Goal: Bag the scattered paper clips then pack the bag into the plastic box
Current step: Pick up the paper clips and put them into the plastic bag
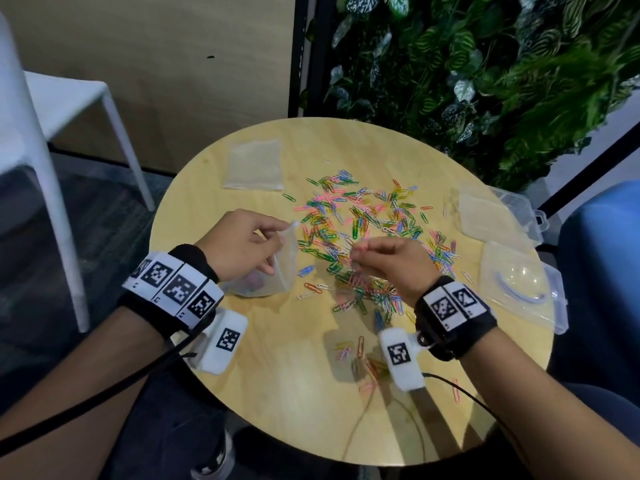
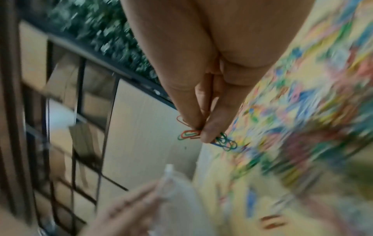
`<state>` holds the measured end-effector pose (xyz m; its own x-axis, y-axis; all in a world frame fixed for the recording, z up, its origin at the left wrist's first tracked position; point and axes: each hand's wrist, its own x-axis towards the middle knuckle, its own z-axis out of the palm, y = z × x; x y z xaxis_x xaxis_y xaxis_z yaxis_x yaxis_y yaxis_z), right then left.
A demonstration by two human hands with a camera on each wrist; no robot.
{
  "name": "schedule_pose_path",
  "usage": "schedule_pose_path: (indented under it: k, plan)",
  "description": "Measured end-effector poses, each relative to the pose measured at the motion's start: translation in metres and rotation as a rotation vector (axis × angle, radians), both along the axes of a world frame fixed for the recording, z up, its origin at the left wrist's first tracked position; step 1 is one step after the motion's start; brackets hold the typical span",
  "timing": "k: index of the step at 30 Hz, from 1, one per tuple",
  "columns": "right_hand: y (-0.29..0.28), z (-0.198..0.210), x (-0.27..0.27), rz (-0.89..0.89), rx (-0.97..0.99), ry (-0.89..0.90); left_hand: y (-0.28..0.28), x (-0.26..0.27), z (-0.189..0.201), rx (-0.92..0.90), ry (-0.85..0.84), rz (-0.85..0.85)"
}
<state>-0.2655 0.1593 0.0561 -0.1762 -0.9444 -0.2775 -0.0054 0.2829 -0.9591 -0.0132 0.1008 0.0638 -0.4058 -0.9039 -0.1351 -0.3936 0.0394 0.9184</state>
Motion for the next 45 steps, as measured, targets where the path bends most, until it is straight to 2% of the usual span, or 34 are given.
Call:
schedule_pose_path:
  k: [1, 3, 5, 8, 10, 12, 17, 20, 22, 24, 26, 27, 28, 30, 32, 34, 36, 38, 42, 45]
  plan:
    - [-0.003, 0.007, 0.01, -0.021, 0.011, -0.148, 0.0, -0.001, -0.001, 0.003, -0.003, -0.002]
    - [-0.01, 0.015, 0.035, -0.01, 0.025, -0.302, 0.0, -0.004, -0.002, 0.002, 0.0, -0.014]
    - [-0.015, 0.016, 0.058, 0.034, 0.034, -0.357, 0.0, -0.006, -0.001, -0.002, 0.025, -0.026]
    - [-0.023, 0.008, 0.086, 0.043, 0.042, -0.301, -0.001, -0.005, 0.0, -0.003, 0.056, -0.018]
    - [-0.028, 0.002, 0.095, 0.064, 0.046, -0.219, -0.003, -0.003, -0.001, 0.013, 0.062, 0.004]
    - [-0.03, -0.002, 0.099, 0.14, 0.016, -0.041, -0.004, 0.0, 0.0, 0.021, 0.076, 0.031]
    - [-0.03, 0.009, 0.101, 0.35, -0.224, 0.797, -0.002, 0.004, 0.004, 0.026, 0.088, 0.02]
    - [-0.033, 0.017, 0.104, 0.499, -0.213, 1.107, -0.001, 0.005, 0.002, 0.022, 0.065, 0.006]
    - [-0.031, 0.026, 0.106, 0.539, -0.192, 1.097, -0.001, 0.007, 0.003, -0.004, 0.046, 0.017]
    - [-0.028, 0.038, 0.104, 0.454, -0.257, 0.872, -0.002, 0.011, 0.006, -0.03, 0.041, 0.034]
    - [-0.03, 0.048, 0.094, 0.287, -0.261, 0.548, -0.004, 0.018, 0.011, -0.056, 0.031, 0.083]
    - [-0.036, 0.049, 0.086, 0.207, -0.261, 0.466, -0.006, 0.023, 0.014, -0.064, 0.028, 0.127]
    - [-0.045, 0.047, 0.078, 0.152, -0.268, 0.478, -0.007, 0.028, 0.017, -0.069, 0.031, 0.177]
    - [-0.063, 0.037, 0.066, 0.193, -0.297, 0.784, -0.011, 0.039, 0.023, -0.073, 0.059, 0.269]
    - [-0.075, 0.019, 0.069, 0.425, -0.268, 1.085, -0.012, 0.048, 0.026, -0.074, 0.104, 0.333]
    - [-0.078, -0.008, 0.086, 0.708, -0.333, 1.208, -0.012, 0.053, 0.028, -0.078, 0.137, 0.362]
    - [-0.078, -0.036, 0.102, 0.905, -0.421, 1.358, -0.012, 0.055, 0.03, -0.086, 0.144, 0.377]
    - [-0.078, -0.051, 0.108, 0.999, -0.306, 1.528, -0.012, 0.057, 0.031, -0.098, 0.141, 0.389]
    - [-0.074, -0.056, 0.107, 0.99, -0.197, 1.558, -0.013, 0.058, 0.032, -0.092, 0.129, 0.39]
    - [-0.058, -0.045, 0.108, 1.025, -0.023, 1.525, -0.012, 0.057, 0.029, -0.081, 0.11, 0.354]
